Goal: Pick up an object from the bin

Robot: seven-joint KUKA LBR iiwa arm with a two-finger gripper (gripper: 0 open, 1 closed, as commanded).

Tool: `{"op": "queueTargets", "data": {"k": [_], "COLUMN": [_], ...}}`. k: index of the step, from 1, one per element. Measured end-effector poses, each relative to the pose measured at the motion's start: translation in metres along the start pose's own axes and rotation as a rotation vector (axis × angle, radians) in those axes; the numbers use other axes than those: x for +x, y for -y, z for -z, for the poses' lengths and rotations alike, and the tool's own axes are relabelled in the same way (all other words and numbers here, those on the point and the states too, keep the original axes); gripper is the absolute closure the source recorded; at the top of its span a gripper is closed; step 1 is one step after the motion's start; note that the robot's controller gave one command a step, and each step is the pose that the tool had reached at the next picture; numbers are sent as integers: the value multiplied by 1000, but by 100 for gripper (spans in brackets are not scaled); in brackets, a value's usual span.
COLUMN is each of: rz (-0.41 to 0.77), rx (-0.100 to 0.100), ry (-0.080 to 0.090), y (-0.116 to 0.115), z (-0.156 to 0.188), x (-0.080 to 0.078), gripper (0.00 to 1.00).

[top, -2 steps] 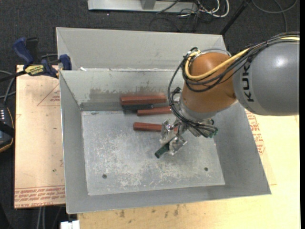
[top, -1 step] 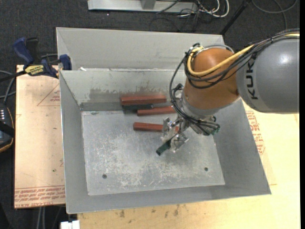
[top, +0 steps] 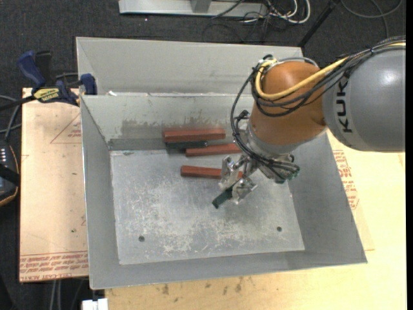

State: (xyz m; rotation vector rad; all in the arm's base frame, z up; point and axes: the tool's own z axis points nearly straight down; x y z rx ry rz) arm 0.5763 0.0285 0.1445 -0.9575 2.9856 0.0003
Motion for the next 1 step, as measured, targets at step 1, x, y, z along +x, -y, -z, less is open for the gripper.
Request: {"op": "queueTargets", "data": {"k": [1], "rz": [0], "rx": [-3], "ry": [-4], "y": [-1], "z": [8], "x": [1], "gripper": [100]}}
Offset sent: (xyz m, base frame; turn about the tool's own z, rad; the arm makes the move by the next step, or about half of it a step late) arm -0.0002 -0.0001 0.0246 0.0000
